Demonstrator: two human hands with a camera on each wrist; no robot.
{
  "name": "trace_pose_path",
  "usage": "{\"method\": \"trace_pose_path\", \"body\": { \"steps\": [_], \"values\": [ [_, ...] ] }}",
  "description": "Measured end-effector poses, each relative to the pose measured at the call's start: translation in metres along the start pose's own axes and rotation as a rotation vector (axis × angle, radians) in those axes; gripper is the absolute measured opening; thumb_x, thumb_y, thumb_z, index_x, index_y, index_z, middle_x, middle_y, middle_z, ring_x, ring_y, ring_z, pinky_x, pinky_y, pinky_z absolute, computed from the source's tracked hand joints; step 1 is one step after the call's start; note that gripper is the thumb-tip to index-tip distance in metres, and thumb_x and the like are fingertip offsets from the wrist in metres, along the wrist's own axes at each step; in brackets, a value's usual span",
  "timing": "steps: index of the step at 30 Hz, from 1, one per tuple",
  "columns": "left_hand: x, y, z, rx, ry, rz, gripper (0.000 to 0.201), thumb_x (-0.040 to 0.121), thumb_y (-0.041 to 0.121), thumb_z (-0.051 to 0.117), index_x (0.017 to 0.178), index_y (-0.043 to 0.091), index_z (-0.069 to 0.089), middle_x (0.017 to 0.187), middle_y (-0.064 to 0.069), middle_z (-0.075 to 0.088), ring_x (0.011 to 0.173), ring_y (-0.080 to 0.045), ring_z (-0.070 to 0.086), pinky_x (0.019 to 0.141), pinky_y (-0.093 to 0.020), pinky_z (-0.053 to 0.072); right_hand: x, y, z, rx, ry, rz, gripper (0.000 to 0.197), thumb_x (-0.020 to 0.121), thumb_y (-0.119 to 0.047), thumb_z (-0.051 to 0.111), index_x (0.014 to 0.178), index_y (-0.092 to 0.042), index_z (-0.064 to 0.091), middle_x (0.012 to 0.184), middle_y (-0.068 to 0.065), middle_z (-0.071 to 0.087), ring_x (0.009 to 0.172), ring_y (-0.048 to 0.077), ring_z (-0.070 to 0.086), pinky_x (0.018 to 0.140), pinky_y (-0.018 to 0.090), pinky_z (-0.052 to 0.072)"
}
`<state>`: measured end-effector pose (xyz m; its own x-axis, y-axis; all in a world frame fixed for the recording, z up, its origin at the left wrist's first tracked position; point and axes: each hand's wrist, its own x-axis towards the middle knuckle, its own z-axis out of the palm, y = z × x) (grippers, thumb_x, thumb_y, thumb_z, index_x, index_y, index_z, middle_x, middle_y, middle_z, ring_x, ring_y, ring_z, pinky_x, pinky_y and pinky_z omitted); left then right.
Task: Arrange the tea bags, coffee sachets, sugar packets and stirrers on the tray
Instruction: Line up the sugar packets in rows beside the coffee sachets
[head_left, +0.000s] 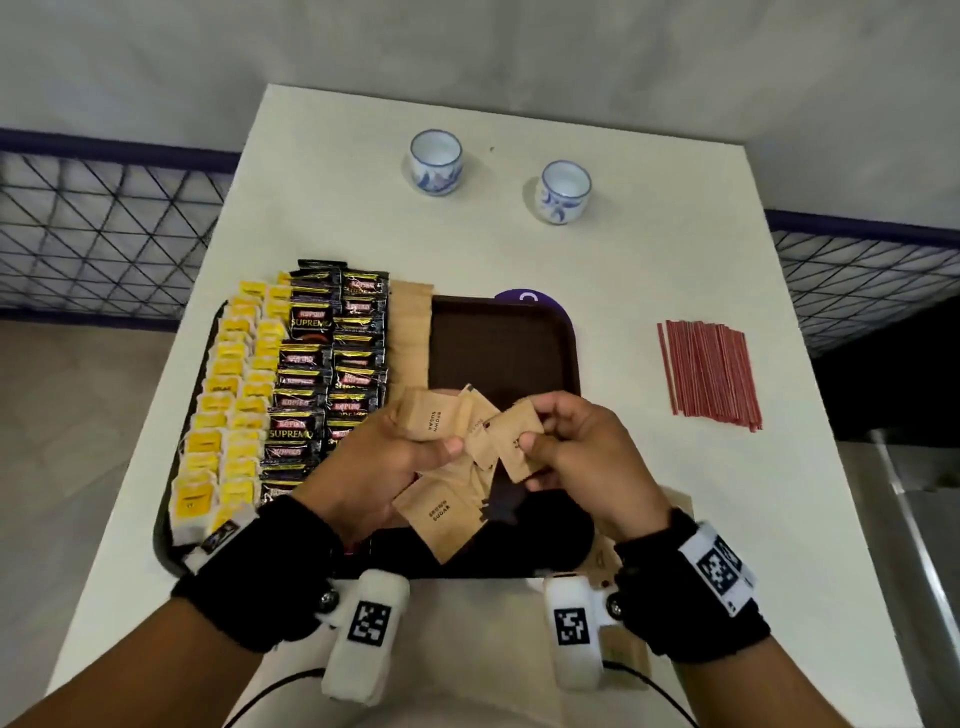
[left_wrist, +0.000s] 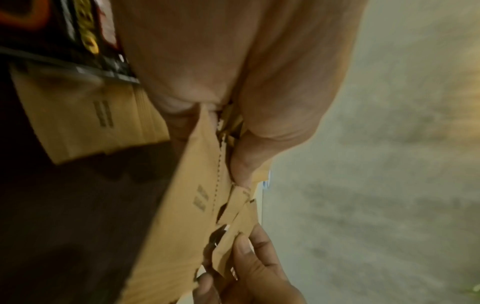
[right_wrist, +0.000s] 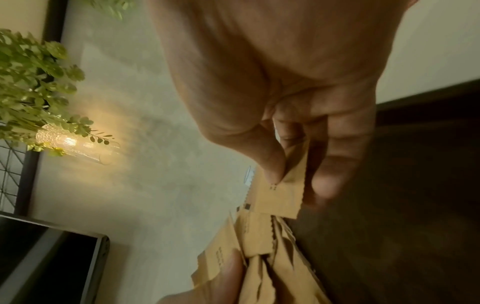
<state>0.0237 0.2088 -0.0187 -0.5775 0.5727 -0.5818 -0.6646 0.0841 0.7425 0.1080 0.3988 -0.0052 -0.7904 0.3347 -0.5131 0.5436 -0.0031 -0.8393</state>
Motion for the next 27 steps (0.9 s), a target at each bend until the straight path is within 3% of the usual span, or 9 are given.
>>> {"method": "trace_pose_path", "body": {
  "steps": [2, 4, 8, 12, 14, 17, 20, 23, 27],
  "values": [
    [-0.010, 0.000, -0.014, -0.008, 0.040, 0.015, 0.042, 0.091, -0.008, 0.062, 0.122, 0.021, 0.067, 0.112, -0.014, 0.076, 0.105, -0.032, 0.073, 0.091, -0.052, 0.058, 0.002, -0.002, 0.010, -0.022, -0.019, -0.006, 0.035, 0.092, 0.001, 0.063, 0.113, -0.026, 0.068, 0.086, 0.005, 0.073, 0.077, 0.019, 0.071, 0.056, 0.029, 0.056],
    [-0.018, 0.000, -0.030, -0.017, 0.083, 0.029, 0.041, 0.091, -0.006, 0.061, 0.123, 0.020, 0.066, 0.110, -0.014, 0.076, 0.099, -0.029, 0.075, 0.082, -0.047, 0.062, 0.003, -0.004, 0.020, -0.045, -0.030, 0.006, 0.037, 0.092, 0.000, 0.063, 0.114, -0.029, 0.068, 0.090, 0.005, 0.075, 0.078, 0.017, 0.071, 0.055, 0.026, 0.053],
    [-0.034, 0.002, -0.059, -0.047, 0.144, 0.048, 0.030, 0.092, -0.004, 0.061, 0.120, 0.007, 0.068, 0.109, -0.021, 0.075, 0.089, -0.030, 0.076, 0.070, -0.041, 0.064, 0.003, -0.009, 0.036, 0.106, -0.024, 0.110, 0.020, 0.095, -0.001, 0.061, 0.109, -0.013, 0.065, 0.096, 0.012, 0.075, 0.079, 0.027, 0.074, 0.053, 0.031, 0.055],
    [-0.047, 0.006, -0.085, -0.079, 0.167, 0.060, 0.033, 0.086, 0.001, 0.065, 0.114, 0.016, 0.071, 0.106, -0.014, 0.078, 0.089, -0.026, 0.076, 0.071, -0.043, 0.063, -0.001, -0.012, 0.046, 0.264, 0.010, 0.182, 0.010, 0.099, 0.000, 0.051, 0.109, -0.001, 0.056, 0.096, 0.017, 0.073, 0.081, 0.039, 0.075, 0.069, 0.045, 0.063],
    [-0.051, 0.008, -0.095, -0.082, 0.158, 0.058, 0.040, 0.080, 0.006, 0.066, 0.118, 0.015, 0.070, 0.108, -0.015, 0.077, 0.091, -0.027, 0.076, 0.072, -0.043, 0.063, -0.003, -0.012, 0.051, 0.268, 0.034, 0.179, 0.012, 0.100, 0.002, 0.047, 0.110, -0.002, 0.053, 0.099, 0.020, 0.071, 0.080, 0.040, 0.074, 0.070, 0.047, 0.063],
    [-0.054, 0.009, -0.105, -0.096, 0.161, 0.057, 0.035, 0.087, -0.001, 0.061, 0.119, 0.011, 0.069, 0.108, -0.018, 0.076, 0.086, -0.027, 0.077, 0.067, -0.039, 0.064, -0.008, -0.009, 0.057, 0.198, 0.055, 0.158, 0.022, 0.096, 0.007, 0.048, 0.110, -0.008, 0.056, 0.099, 0.017, 0.070, 0.070, 0.031, 0.072, 0.058, 0.037, 0.060],
    [-0.056, 0.009, -0.112, -0.106, 0.155, 0.059, 0.034, 0.093, -0.006, 0.056, 0.120, 0.011, 0.068, 0.106, -0.016, 0.077, 0.085, -0.025, 0.077, 0.063, -0.036, 0.063, -0.011, -0.002, 0.062, 0.063, 0.064, 0.096, 0.030, 0.088, 0.008, 0.062, 0.107, -0.014, 0.056, 0.093, 0.015, 0.071, 0.059, 0.019, 0.063, 0.048, 0.026, 0.046],
    [-0.059, 0.011, -0.119, -0.097, 0.147, 0.061, 0.037, 0.095, -0.005, 0.055, 0.126, 0.012, 0.066, 0.108, -0.015, 0.077, 0.087, -0.026, 0.077, 0.063, -0.036, 0.062, -0.014, 0.003, 0.064, -0.037, 0.132, 0.039, 0.034, 0.080, 0.004, 0.076, 0.103, -0.015, 0.058, 0.083, 0.008, 0.072, 0.062, 0.011, 0.065, 0.052, 0.019, 0.046],
    [-0.062, 0.010, -0.130, -0.098, 0.163, 0.060, 0.037, 0.094, -0.004, 0.057, 0.128, 0.010, 0.065, 0.110, -0.017, 0.076, 0.087, -0.027, 0.077, 0.063, -0.037, 0.062, -0.019, 0.007, 0.068, -0.017, 0.143, -0.057, 0.016, 0.080, 0.006, 0.075, 0.088, -0.007, 0.070, 0.076, 0.008, 0.072, 0.063, 0.006, 0.064, 0.057, 0.014, 0.047]
  ]
}}
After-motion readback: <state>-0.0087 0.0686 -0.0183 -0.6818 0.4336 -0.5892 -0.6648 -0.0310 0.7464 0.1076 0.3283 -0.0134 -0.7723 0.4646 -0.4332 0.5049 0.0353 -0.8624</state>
